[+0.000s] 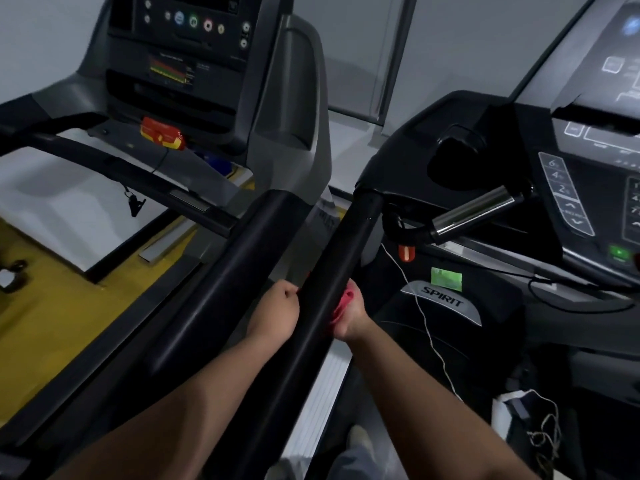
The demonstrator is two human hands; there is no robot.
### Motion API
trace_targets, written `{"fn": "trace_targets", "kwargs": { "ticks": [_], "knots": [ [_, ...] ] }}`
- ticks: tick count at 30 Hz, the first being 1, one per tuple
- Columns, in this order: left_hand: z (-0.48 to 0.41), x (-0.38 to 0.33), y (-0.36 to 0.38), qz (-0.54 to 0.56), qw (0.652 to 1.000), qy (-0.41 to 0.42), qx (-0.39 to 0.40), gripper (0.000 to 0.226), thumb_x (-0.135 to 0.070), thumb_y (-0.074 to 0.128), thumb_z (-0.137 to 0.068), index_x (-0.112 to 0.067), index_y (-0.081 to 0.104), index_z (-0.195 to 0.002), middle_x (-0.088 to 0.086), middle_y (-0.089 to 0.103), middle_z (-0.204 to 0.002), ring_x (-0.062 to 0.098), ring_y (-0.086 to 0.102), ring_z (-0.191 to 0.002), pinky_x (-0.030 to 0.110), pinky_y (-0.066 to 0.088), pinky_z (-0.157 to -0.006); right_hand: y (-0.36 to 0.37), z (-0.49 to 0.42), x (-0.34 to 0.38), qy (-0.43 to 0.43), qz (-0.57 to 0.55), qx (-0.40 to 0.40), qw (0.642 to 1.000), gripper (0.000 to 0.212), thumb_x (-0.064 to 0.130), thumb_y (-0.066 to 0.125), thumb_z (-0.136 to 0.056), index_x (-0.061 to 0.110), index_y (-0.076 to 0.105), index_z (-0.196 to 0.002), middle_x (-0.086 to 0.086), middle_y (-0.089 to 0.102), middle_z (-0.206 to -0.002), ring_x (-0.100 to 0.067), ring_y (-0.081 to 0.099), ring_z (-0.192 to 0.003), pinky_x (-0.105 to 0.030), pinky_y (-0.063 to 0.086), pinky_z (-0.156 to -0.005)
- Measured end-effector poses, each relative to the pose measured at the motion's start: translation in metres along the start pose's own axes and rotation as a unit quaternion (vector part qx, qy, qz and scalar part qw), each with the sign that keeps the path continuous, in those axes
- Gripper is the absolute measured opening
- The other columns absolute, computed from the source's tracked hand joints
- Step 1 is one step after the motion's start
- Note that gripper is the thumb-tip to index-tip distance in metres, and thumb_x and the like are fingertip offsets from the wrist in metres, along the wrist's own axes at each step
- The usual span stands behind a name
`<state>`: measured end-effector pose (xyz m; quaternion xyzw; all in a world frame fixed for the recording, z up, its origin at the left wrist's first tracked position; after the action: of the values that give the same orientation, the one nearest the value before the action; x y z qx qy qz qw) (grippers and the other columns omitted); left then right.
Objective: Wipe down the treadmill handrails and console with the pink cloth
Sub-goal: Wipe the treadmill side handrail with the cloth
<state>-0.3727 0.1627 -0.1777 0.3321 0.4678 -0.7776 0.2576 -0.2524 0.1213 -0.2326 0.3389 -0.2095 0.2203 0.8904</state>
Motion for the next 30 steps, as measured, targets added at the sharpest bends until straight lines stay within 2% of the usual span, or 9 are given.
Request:
{"fn": "trace_targets", "kwargs": {
  "ticks": [2,4,6,9,12,16,20,25,30],
  "knots": [
    [-0.005,-0.012,0.000,-0.008,1.000,0.014,0.012,0.019,-0.022,0.040,-0.096,-0.017,0.059,-0.101,0.000,0.064,-0.097,0.018,0.061,-0.088,0.034,0.049,-0.081,-0.001,0.009,0.012,-0.025,0.022,0.008,0.999,0.042,0.035,0.036,-0.099,0.007,0.061,-0.079,-0.008,0.065,-0.060,-0.019,0.065,-0.053,-0.026,0.053,-0.055],
    [-0.013,-0.028,0.004,-0.012,0.999,0.025,0.024,0.021,-0.028,0.041,-0.096,-0.017,0.058,-0.100,0.002,0.065,-0.099,0.018,0.061,-0.088,0.033,0.047,-0.078,-0.006,0.013,0.025,-0.073,0.057,-0.003,0.996,0.034,0.027,0.037,-0.101,0.005,0.062,-0.094,-0.008,0.068,-0.066,-0.016,0.067,-0.056,-0.025,0.054,-0.053],
    [-0.024,-0.043,0.012,-0.020,0.999,0.026,0.035,0.033,-0.040,0.041,-0.096,-0.014,0.059,-0.107,0.003,0.064,-0.106,0.020,0.059,-0.095,0.029,0.041,-0.076,-0.010,0.016,0.040,-0.126,0.106,-0.020,0.986,0.028,0.019,0.037,-0.101,0.005,0.060,-0.106,-0.010,0.071,-0.081,-0.017,0.070,-0.070,-0.026,0.057,-0.064],
    [-0.036,-0.063,0.027,-0.003,0.996,0.015,0.083,0.064,-0.067,0.044,-0.083,-0.013,0.060,-0.114,0.003,0.065,-0.110,0.021,0.061,-0.097,0.030,0.044,-0.080,-0.011,0.023,0.056,-0.178,0.225,-0.037,0.957,0.031,0.025,0.040,-0.099,0.008,0.056,-0.120,-0.012,0.067,-0.108,-0.026,0.065,-0.101,-0.043,0.049,-0.095],
    [-0.039,-0.067,0.038,0.032,0.993,-0.002,0.116,0.088,-0.082,0.049,-0.061,-0.020,0.057,-0.122,0.000,0.065,-0.113,0.019,0.062,-0.099,0.034,0.048,-0.087,-0.010,0.034,0.075,-0.240,0.322,-0.076,0.913,0.032,0.033,0.044,-0.098,0.011,0.048,-0.122,-0.008,0.062,-0.111,-0.021,0.061,-0.102,-0.035,0.049,-0.090],
    [-0.038,-0.066,0.038,-0.021,0.997,0.006,0.073,0.073,-0.077,0.046,-0.076,-0.019,0.054,-0.119,0.000,0.064,-0.111,0.018,0.059,-0.089,0.031,0.044,-0.072,-0.004,0.035,0.093,-0.272,0.383,-0.112,0.876,0.030,0.039,0.042,-0.098,0.011,0.044,-0.107,-0.006,0.057,-0.097,-0.014,0.056,-0.082,-0.029,0.045,-0.073],
    [-0.038,-0.063,0.039,-0.030,0.997,0.002,0.074,0.071,-0.073,0.039,-0.084,-0.016,0.049,-0.125,0.003,0.061,-0.114,0.022,0.058,-0.096,0.031,0.041,-0.074,0.010,0.034,0.109,-0.315,0.416,-0.152,0.840,0.024,0.038,0.039,-0.099,0.015,0.041,-0.104,-0.015,0.052,-0.115,-0.024,0.056,-0.094,-0.038,0.046,-0.084],
    [-0.044,-0.060,0.042,-0.032,0.997,-0.003,0.068,0.075,-0.079,0.036,-0.079,-0.017,0.053,-0.117,0.005,0.063,-0.109,0.024,0.059,-0.093,0.033,0.045,-0.075,0.026,0.031,0.135,-0.294,0.450,-0.193,0.821,0.027,0.029,0.037,-0.100,0.013,0.033,-0.122,-0.019,0.039,-0.125,-0.035,0.050,-0.106,-0.041,0.040,-0.091],
    [-0.044,-0.060,0.039,-0.018,0.999,-0.020,0.046,0.067,-0.062,0.024,-0.095,-0.014,0.044,-0.138,0.011,0.051,-0.136,0.030,0.049,-0.123,0.038,0.038,-0.095,0.027,0.041,0.128,-0.334,0.509,-0.191,0.770,0.025,0.028,0.035,-0.101,0.018,0.037,-0.124,-0.016,0.042,-0.120,-0.025,0.051,-0.080,-0.034,0.038,-0.071]
  ]
}}
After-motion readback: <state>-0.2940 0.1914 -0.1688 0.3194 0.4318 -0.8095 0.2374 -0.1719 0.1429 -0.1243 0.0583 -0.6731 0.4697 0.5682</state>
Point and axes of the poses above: each hand's wrist, its own z-axis away from the middle knuckle, its own y-axis out of the palm, x = y × z, the point moved 6 cm from there along -z, towards the middle knuckle
